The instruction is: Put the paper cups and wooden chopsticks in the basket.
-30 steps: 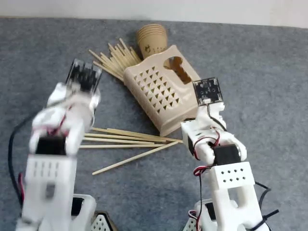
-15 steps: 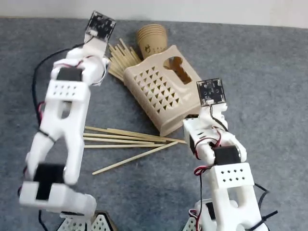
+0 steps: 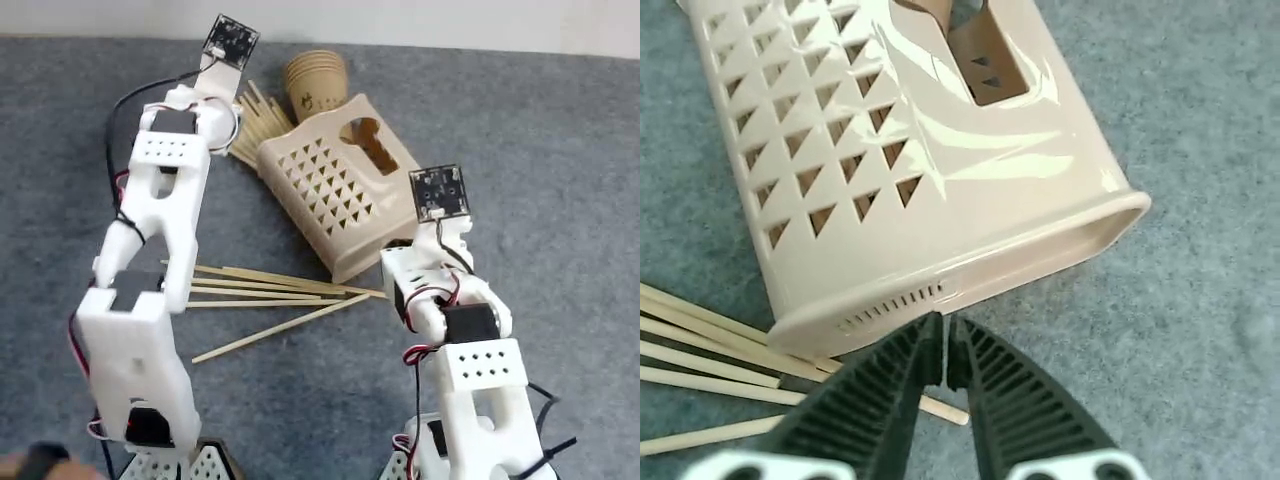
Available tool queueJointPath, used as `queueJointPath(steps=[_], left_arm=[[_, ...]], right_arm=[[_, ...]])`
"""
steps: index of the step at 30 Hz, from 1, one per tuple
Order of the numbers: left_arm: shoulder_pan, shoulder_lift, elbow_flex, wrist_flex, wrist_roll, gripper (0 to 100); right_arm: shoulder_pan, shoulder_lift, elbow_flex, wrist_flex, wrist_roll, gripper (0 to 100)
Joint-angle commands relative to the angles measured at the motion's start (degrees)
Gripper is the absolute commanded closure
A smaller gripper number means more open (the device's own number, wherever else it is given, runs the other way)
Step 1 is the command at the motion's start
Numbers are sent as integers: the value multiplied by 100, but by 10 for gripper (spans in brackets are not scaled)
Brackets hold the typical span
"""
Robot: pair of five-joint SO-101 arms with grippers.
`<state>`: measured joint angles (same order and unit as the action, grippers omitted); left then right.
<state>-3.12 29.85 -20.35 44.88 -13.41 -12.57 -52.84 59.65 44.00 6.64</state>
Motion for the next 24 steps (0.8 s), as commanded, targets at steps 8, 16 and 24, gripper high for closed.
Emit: queueJointPath(steps=[8, 16, 24], left_arm=[[-435, 2299, -2615, -686, 844, 904], [-391, 4277, -5112, -677, 818, 943], [66, 5235, -7073, 985, -149, 944]], right_arm=[[22, -84, -31, -119, -44, 971], [22, -84, -31, -119, -35, 971], [22, -84, -22, -119, -26, 971]])
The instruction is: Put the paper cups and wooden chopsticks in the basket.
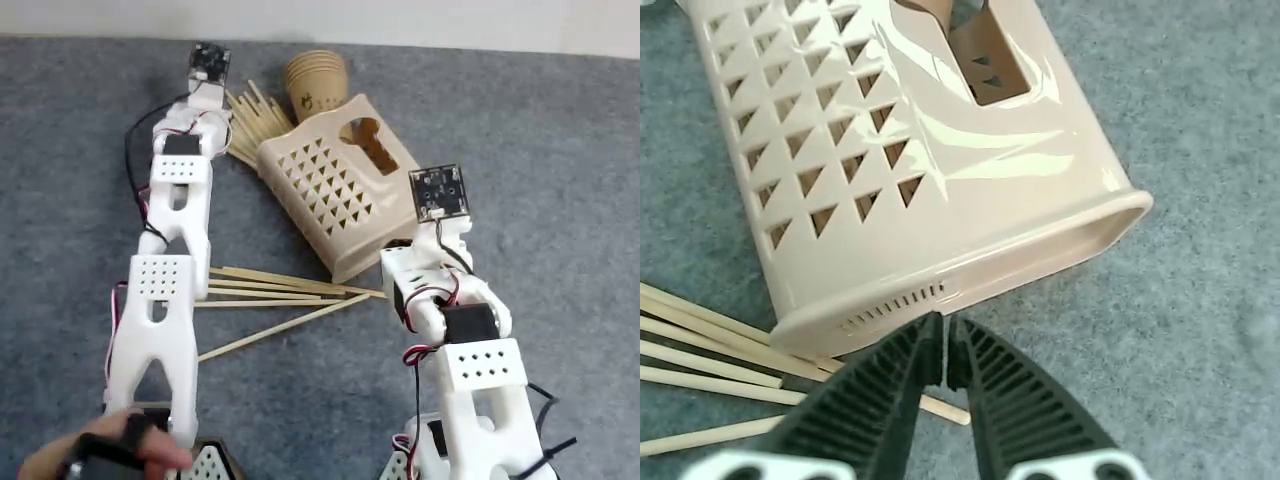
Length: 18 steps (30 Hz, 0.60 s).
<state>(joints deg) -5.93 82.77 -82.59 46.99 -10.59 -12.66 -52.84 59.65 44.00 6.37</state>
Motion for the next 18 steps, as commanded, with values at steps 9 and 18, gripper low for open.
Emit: queueJointPath(steps=[9, 18], left_arm=[[514, -312, -1270, 1802, -492, 944], [840, -927, -1270, 2831, -492, 944]], right_arm=[[57, 4, 154, -479, -26, 971], [330, 1771, -57, -1851, -35, 971]])
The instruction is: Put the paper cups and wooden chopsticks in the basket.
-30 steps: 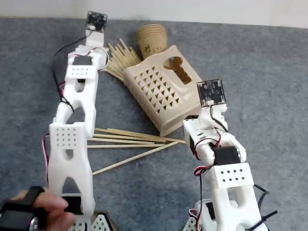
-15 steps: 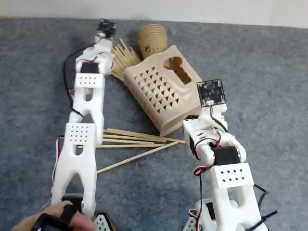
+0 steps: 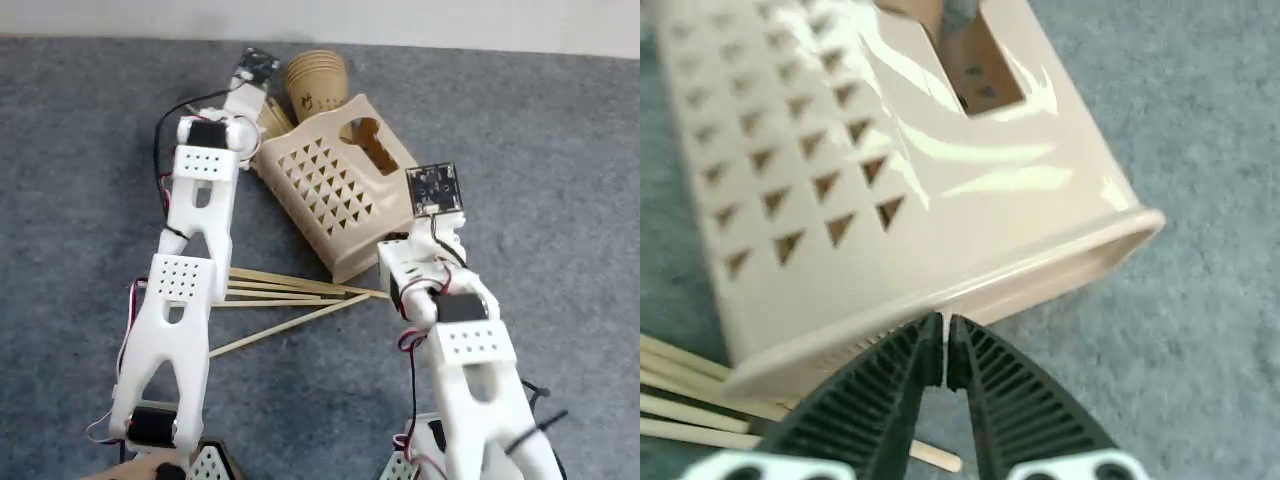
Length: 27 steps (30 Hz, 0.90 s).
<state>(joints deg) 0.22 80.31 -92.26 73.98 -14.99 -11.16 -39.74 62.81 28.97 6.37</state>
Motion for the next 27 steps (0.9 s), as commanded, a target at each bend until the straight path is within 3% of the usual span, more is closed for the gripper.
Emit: queueJointPath(steps=[1, 6, 19, 27], left_arm=[[224, -743, -303, 158, -53, 944], [242, -840, -303, 290, -53, 944], [303, -831, -303, 290, -53, 944], [409, -848, -303, 343, -53, 944]], right_arm=[[215, 593, -541, -338, -35, 971], [198, 945, -1068, -338, -35, 971], [66, -171, -1095, -374, -9, 971], [75, 1191, -1138, -374, 9, 971]])
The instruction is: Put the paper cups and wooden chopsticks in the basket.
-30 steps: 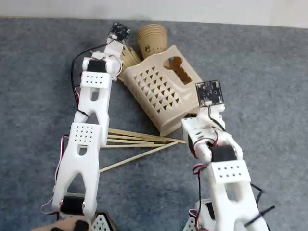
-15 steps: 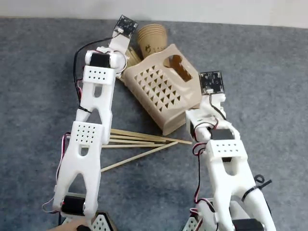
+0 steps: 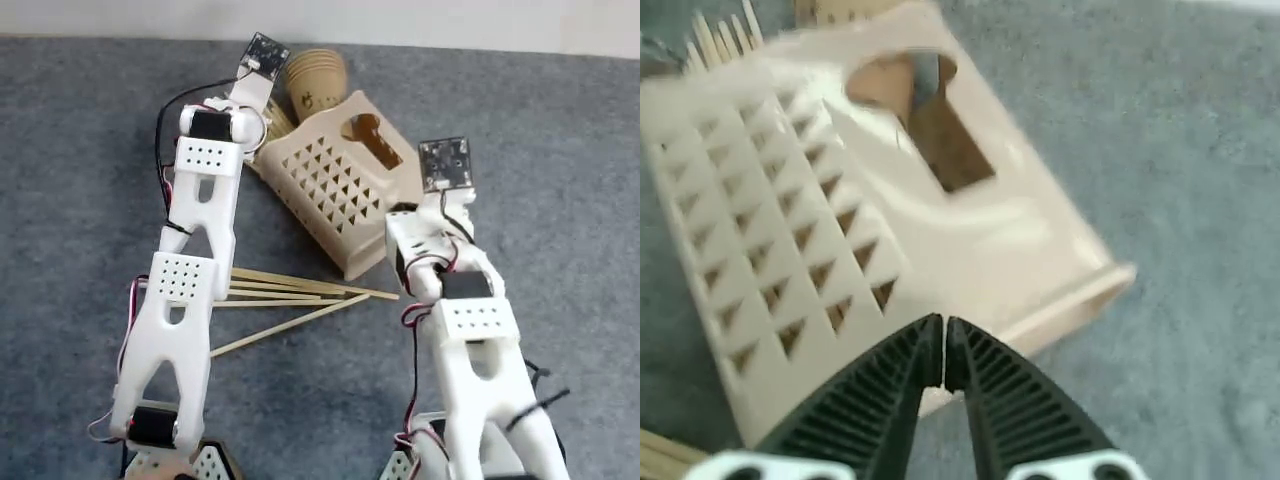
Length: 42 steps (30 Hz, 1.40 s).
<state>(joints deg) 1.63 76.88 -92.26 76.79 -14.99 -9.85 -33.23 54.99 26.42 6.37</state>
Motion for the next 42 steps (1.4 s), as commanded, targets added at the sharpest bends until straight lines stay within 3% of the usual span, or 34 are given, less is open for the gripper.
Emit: queueJointPath(steps=[1, 5, 10, 15, 23, 35, 42], left_arm=[[295, -514, -303, 167, -53, 944], [497, -620, -303, 448, -53, 944], [532, -989, -303, 809, -53, 944], [541, -1367, -303, 1160, -53, 944], [541, -1736, -303, 1503, -44, 976], [409, -2211, -303, 1714, -35, 993], [207, -2281, -303, 1714, 273, 992]], right_arm=[[-48, 743, -374, -119, 9, 971], [-31, 1218, -576, -57, 9, 971], [57, 1059, -681, 1007, 360, 972], [75, 936, -681, 1376, 598, 974], [532, 910, -681, 1886, 1029, 976], [857, 400, -1077, 1965, 1257, 990], [488, -760, -1358, 1921, 1257, 989]])
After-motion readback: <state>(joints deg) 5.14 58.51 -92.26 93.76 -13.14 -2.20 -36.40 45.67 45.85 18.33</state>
